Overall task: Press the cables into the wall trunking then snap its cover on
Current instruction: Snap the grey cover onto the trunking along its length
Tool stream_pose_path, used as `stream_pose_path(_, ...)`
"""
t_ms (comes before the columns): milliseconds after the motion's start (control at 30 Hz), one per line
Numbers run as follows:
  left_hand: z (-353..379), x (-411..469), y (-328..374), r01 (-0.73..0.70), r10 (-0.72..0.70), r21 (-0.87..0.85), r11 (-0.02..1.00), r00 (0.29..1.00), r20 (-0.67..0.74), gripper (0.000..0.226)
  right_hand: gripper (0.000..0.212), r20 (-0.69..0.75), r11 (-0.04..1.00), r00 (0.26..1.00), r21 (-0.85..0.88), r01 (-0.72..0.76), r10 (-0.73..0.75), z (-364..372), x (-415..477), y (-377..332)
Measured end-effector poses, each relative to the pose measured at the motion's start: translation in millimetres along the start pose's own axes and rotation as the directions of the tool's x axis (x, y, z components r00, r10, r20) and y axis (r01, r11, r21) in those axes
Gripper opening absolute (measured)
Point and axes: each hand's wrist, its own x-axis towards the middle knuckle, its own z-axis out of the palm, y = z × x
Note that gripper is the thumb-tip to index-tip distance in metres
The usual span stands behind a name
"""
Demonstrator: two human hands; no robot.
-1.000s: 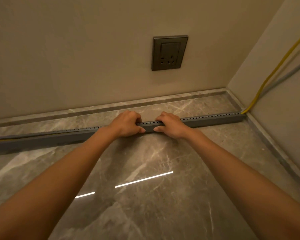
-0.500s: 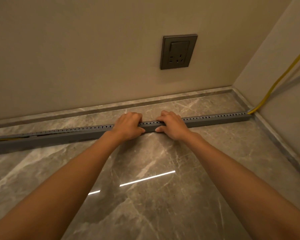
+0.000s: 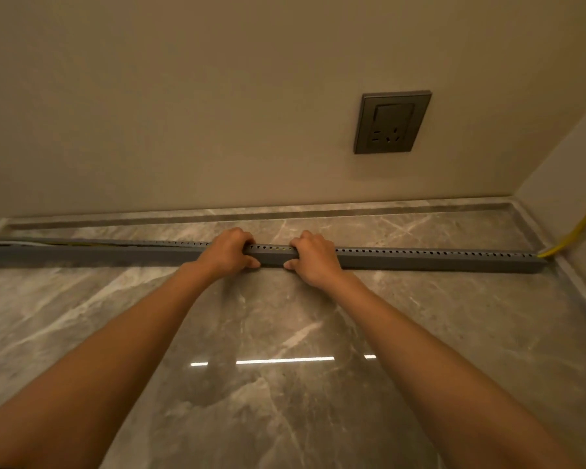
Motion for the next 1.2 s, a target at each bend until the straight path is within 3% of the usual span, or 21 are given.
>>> stream_pose_path(367,10,6,-13,-0.159,0.165,0.232,0.960,0.986,-0.008,0.034,0.040,0.003,0.999,0.999,-0.003,0.043,-0.043,9,10,-8)
stream_pose_path(567,5,6,-19,-0.206,0.212,0.177,0.963,0.977,-0.017,0.036,0.034,-0.020,0.997,0.999,0.068,-0.043,0.045,3,7,-16)
stream_pose_path(733,-7,7,-32,-0.229,0.225,0.048,0.972,0.972,0.063,0.034,0.030,0.022,0.990,0.996,0.106,-0.094,0.092,6,9,-35)
stream_pose_path(1200,-7,5,-50,-0.263,0.269,0.190,0.946,0.963,-0.003,0.029,0.036,-0.088,0.972,0.979,0.163,-0.170,0.185,18,10,-50)
